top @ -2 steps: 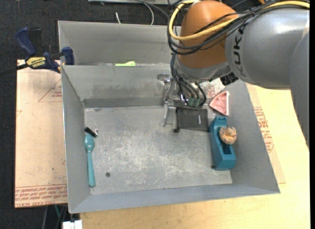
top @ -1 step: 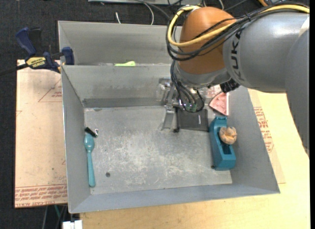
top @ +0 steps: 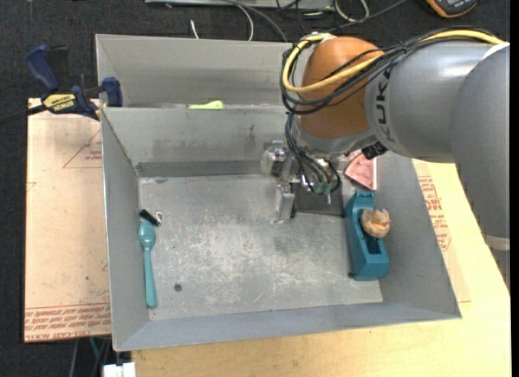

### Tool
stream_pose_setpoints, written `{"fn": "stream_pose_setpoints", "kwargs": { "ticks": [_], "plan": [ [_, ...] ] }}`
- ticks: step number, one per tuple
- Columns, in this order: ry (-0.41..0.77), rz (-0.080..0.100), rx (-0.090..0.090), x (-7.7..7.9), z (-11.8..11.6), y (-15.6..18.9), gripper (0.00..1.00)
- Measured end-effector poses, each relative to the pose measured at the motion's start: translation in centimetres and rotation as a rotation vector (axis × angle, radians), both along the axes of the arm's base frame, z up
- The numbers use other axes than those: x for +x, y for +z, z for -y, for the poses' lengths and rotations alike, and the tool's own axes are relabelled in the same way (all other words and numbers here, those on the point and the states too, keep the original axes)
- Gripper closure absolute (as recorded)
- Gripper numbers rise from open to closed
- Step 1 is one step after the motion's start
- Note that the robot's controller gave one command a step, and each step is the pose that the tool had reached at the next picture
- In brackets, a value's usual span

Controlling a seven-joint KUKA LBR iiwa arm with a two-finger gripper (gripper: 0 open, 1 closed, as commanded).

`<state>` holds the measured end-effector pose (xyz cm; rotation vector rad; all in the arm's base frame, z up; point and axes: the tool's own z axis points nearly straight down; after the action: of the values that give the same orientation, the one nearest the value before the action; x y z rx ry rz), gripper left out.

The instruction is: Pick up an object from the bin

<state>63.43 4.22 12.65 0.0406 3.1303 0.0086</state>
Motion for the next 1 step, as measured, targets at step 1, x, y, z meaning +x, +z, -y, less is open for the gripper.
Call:
{"fn": "stream_pose_setpoints", "kwargs": {
  "ticks": [1],
  "plan": [
    [-0.026,-0.009,0.002,-0.93,2.21,0.28,0.00]
  ]
}}
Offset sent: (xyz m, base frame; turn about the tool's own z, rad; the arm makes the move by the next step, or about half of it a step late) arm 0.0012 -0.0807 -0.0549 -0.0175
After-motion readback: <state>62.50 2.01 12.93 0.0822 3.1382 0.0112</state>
